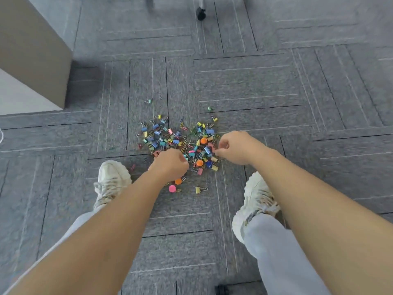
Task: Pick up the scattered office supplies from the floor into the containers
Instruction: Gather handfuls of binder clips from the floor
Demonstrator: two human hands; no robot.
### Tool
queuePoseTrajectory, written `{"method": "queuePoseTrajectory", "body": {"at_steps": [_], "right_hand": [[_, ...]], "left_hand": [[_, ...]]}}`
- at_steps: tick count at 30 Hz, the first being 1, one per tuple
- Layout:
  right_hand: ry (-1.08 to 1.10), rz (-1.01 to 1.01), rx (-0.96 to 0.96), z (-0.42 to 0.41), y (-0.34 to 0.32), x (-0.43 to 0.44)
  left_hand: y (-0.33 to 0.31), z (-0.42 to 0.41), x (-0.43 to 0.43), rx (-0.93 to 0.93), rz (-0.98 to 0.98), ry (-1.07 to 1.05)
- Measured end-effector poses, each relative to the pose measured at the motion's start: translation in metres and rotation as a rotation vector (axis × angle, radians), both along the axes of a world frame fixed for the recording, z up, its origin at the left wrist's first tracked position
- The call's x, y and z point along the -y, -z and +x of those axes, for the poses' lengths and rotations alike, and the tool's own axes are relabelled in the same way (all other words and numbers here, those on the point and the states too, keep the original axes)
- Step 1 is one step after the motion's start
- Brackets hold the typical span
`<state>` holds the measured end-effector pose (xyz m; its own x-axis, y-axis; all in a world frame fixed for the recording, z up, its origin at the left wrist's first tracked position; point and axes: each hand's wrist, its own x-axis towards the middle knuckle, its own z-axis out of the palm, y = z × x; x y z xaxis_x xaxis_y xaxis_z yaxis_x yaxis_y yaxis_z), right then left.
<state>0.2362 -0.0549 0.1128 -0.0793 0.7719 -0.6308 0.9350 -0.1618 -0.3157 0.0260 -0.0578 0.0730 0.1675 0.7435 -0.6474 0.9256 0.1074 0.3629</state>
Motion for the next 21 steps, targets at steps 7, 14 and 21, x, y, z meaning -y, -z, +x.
{"method": "queuePoseTrajectory", "body": {"at_steps": [7,14,21], "right_hand": [[-0.011,-0.048,0.072,0.012,0.133,-0.06],[0.023,-0.029,-0.002,0.001,0.246,-0.084],[-0.291,0.069,0.068,0.006,0.254,-0.07]], "left_hand": [[0.128,-0.002,-0.03,0.017,-0.034,-0.178],[0.183,0.011,-0.063,0.127,0.008,-0.251],[0.209,0.034,-0.07,-0.096,0.092,-0.091]]}}
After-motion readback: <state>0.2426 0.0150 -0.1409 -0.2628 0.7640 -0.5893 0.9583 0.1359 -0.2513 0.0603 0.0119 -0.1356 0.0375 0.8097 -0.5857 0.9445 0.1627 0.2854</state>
